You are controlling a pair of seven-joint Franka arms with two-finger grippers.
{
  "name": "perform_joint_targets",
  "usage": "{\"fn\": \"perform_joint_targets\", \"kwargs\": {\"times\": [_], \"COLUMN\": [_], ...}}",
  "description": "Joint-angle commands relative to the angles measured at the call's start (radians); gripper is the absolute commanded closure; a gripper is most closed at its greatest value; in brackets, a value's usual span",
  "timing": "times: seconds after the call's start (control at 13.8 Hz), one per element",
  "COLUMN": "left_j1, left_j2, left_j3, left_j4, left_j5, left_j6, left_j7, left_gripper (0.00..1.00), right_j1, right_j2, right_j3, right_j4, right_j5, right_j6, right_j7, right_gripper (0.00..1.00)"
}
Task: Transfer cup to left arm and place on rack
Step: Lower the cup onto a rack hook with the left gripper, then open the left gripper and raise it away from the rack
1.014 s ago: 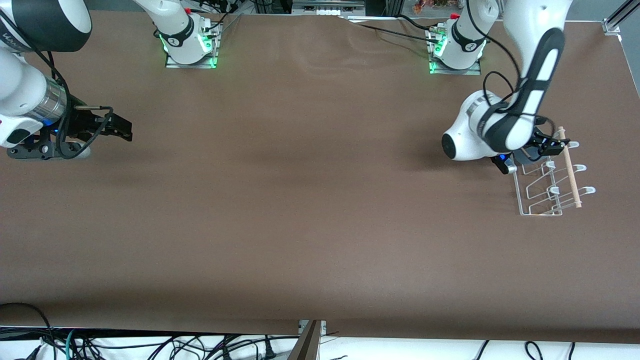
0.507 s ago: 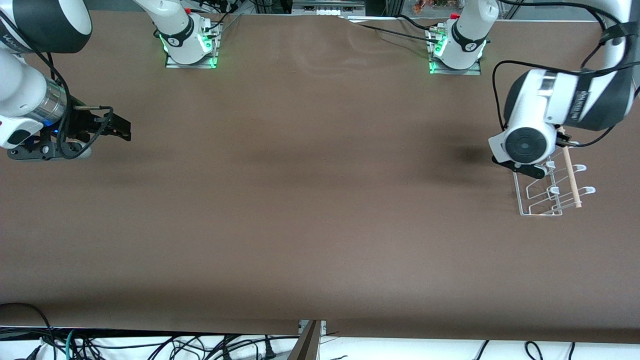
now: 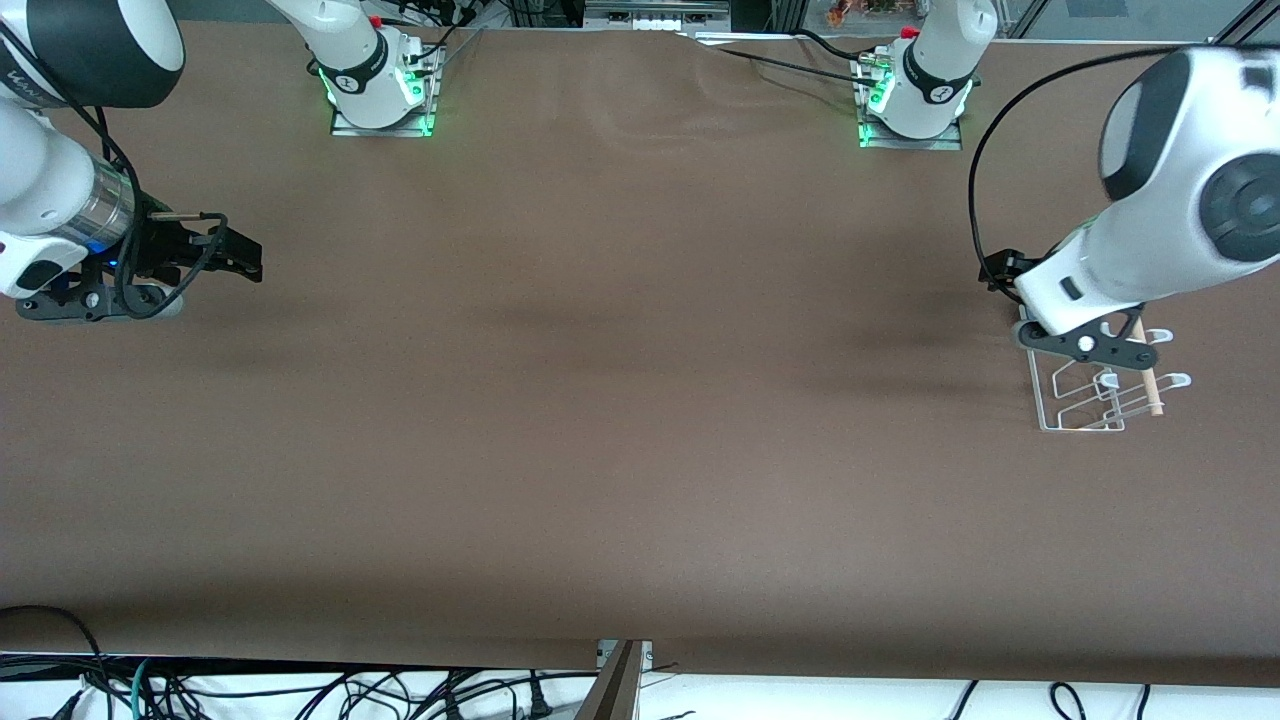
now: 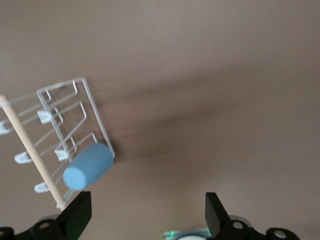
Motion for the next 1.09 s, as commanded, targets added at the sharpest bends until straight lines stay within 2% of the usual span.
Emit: {"fn": "perform_joint_targets", "kwargs": {"times": [0.0,0.07,0.22,0.43,0.65,0.8,1.01], "left_j1": [0.009,0.013,0.094,0.108,0.093,0.089,0.081], "left_j2": [0.009,0.002,-0.040,-0.189,-0.270,-0.298,-0.298], "left_j3": [-0.004,-0.002,-0.017,-0.022,-0.022,-0.022,-0.023], "left_j4": [0.133,0.147,0.125,-0.077,-0.179,-0.233,-0.237], "left_j5": [-0.039,-0.048,-0.056,-0.076,-0.078,-0.075,-0.072], "left_j6": [-0.011,-0.011,0.024,0.142,0.171,0.222,0.219], "left_j7": [-0.003,-0.004,-0.001,-0.013,-0.107,-0.122,-0.125], "left_gripper": [0.00,0.00,0.00,0.00,0.00,0.00,0.00], "right_j1": [-0.014,-0.014,-0.014,-0.012,-0.012,-0.011,-0.011], "right_j2": [0.000,0.000,0.000,0.000,0.000,0.002,0.002], "right_j3": [0.013,0.012,0.013,0.013,0.013,0.013,0.013], "right_j4": [0.009,0.009,0.009,0.009,0.009,0.009,0.008], "right_j5": [-0.016,-0.016,-0.017,-0.017,-0.017,-0.017,-0.017], "right_j6": [-0.013,-0.014,-0.014,-0.014,-0.014,-0.014,-0.014], "right_j7": [-0.016,-0.016,-0.016,-0.014,-0.013,-0.010,-0.007], "right_gripper": [0.01,0.01,0.01,0.01,0.01,0.01,0.01]}}
